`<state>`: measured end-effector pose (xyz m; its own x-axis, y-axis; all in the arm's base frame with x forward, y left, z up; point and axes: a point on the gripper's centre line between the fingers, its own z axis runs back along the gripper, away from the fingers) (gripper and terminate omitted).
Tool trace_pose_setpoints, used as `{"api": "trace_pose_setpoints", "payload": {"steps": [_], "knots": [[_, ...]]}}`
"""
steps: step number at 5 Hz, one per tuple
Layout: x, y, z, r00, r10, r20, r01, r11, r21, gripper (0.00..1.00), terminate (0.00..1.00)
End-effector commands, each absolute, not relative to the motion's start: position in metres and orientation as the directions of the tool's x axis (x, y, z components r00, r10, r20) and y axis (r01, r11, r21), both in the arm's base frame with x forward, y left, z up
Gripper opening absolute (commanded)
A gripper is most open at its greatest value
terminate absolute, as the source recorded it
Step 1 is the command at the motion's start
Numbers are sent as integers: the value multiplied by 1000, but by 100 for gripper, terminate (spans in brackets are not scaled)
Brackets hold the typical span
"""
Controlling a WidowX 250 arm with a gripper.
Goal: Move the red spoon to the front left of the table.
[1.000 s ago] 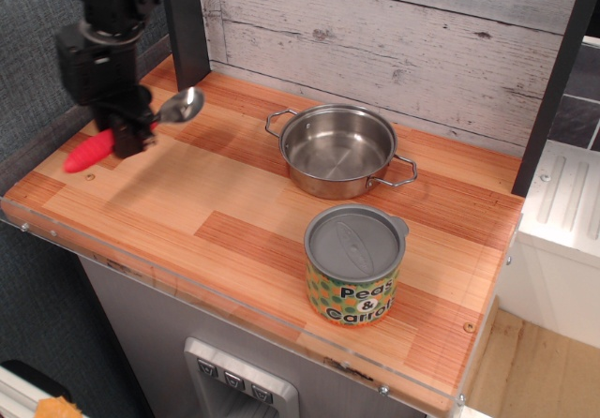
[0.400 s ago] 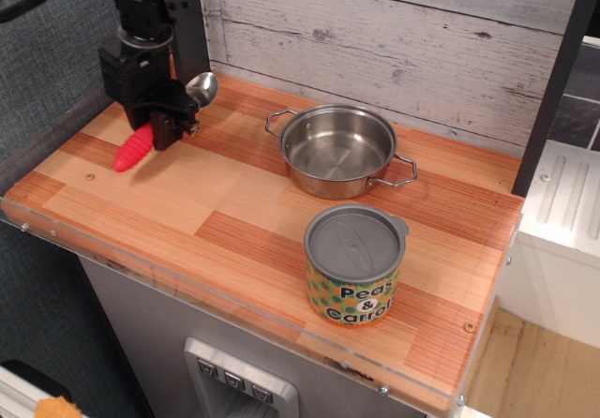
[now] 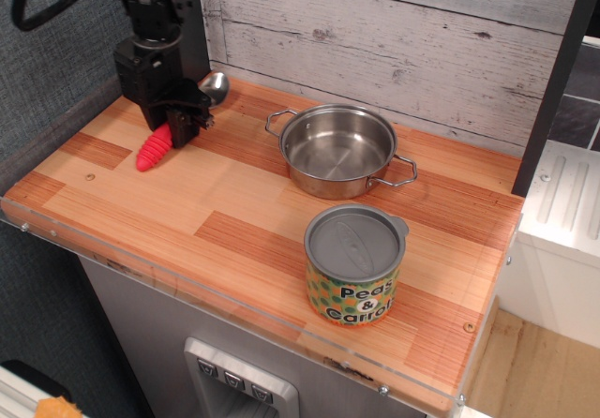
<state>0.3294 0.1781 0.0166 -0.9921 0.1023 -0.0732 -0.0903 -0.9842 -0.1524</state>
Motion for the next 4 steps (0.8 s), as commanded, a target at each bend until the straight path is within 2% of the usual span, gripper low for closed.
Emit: {"api": "trace_pose_setpoints", "payload": {"steps": [1, 2, 4], "knots": [[335, 183, 26, -982, 128, -142, -109, -985, -134, 100, 0], [335, 184, 31, -979, 145, -142, -127, -984, -123, 100, 0], [335, 183, 51, -971, 200, -128, -174, -967, -186, 100, 0]]}}
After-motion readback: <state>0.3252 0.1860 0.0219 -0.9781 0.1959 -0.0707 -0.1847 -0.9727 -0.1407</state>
